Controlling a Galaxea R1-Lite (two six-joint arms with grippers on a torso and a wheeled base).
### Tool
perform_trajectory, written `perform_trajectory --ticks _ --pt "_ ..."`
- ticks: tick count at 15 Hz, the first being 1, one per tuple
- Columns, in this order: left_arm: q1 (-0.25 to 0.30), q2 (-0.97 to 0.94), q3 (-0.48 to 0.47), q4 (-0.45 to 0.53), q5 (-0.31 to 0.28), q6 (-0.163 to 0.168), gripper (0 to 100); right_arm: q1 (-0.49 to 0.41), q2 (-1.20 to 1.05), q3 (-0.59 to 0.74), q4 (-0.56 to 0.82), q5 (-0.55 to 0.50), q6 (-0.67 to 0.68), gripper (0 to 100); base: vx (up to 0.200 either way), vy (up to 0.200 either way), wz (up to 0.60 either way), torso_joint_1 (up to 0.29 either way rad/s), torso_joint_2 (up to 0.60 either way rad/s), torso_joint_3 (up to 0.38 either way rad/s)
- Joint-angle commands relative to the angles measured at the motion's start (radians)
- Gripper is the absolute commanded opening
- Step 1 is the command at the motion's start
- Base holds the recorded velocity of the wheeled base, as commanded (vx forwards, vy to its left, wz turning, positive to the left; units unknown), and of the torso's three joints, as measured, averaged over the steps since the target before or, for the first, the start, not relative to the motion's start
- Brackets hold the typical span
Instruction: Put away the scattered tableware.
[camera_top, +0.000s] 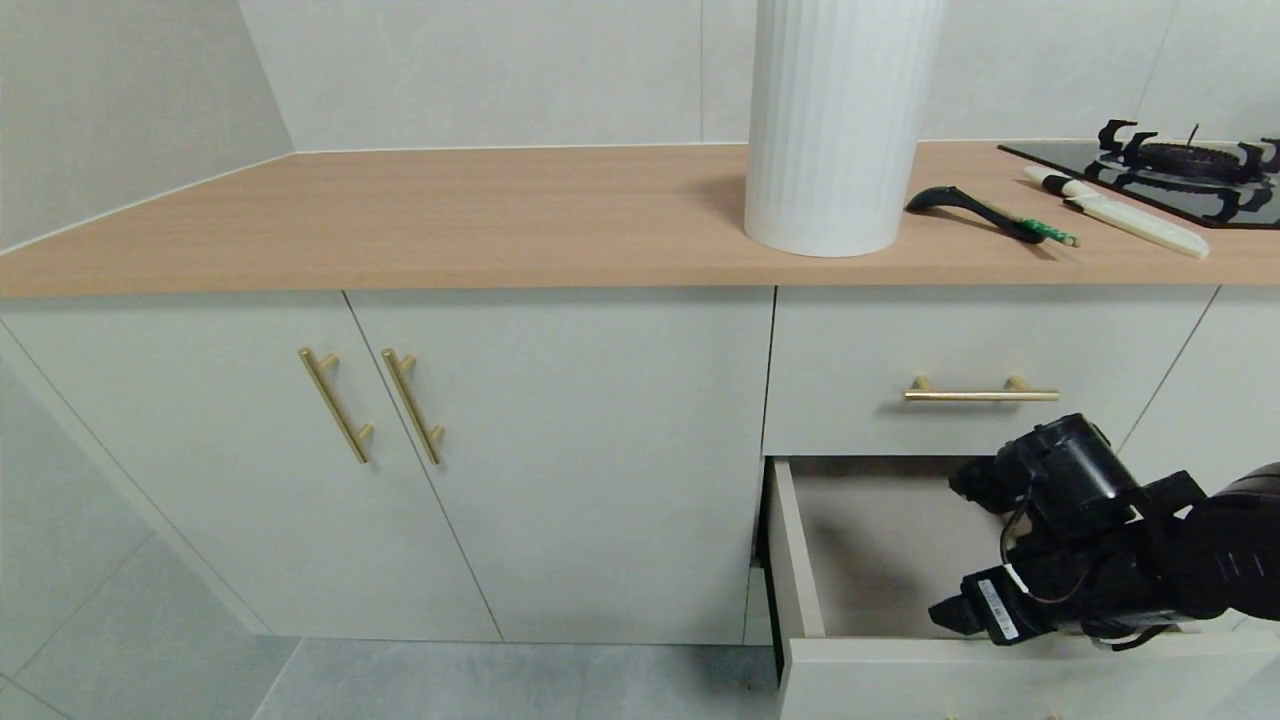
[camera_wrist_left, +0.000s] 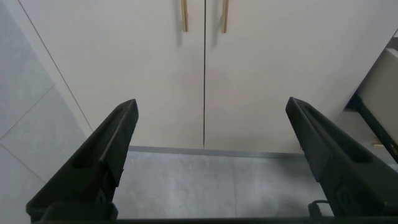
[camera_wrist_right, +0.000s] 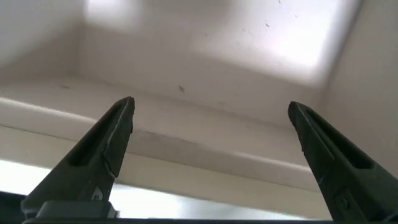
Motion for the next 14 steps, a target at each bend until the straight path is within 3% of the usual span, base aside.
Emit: perform_trajectory --ticks 1,9,14 --pt "0.000 0.001 0.000 0.000 0.001 0.000 100 0.008 -0.016 -0.003 0.015 0.000 -0.012 100 0.000 0.000 0.00 0.000 0.00 0.000" --pt "0.000 0.001 0.000 0.000 0.001 0.000 100 0.036 -0.054 0.002 0.188 0.001 -0.095 100 0.000 0.000 0.00 0.000 0.00 0.000" --pt "0.000 0.001 0.000 0.000 0.001 0.000 100 0.070 -0.102 0.000 0.365 0.036 -0.183 100 0.000 0.000 0.00 0.000 0.00 0.000"
